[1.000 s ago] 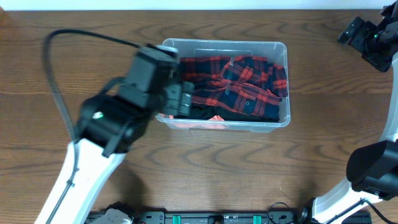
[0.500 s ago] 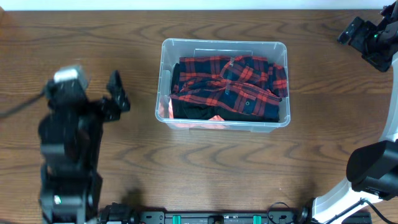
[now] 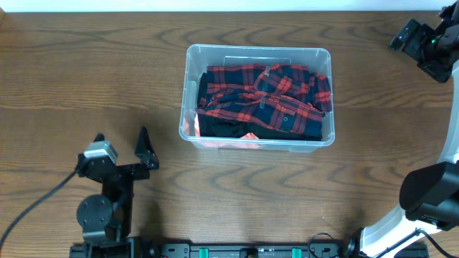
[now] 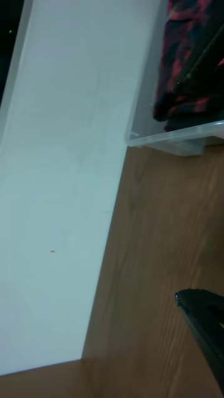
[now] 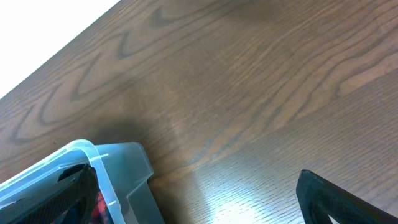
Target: Pack container
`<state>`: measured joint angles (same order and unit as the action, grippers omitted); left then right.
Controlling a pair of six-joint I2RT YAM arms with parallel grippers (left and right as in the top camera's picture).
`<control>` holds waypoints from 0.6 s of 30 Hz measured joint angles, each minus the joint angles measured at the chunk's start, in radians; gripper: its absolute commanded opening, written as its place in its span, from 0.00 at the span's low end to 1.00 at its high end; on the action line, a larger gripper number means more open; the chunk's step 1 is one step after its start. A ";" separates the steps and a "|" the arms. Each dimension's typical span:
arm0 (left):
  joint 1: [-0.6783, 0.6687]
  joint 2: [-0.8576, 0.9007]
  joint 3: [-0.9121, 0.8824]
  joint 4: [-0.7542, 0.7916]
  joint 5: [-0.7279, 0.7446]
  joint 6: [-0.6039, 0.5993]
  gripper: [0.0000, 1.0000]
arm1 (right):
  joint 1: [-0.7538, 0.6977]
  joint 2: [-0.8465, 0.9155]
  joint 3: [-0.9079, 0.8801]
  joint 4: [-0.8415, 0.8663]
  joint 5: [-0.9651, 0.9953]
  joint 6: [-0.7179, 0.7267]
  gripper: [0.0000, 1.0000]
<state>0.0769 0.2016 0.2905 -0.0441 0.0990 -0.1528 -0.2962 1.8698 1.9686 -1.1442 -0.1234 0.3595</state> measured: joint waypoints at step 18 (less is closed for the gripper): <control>0.000 -0.189 -0.220 0.019 0.008 0.000 0.98 | 0.000 0.000 0.000 0.000 0.000 0.000 0.99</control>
<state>0.0769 0.0128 0.0708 -0.0250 0.1070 -0.1528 -0.2962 1.8698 1.9686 -1.1442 -0.1230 0.3595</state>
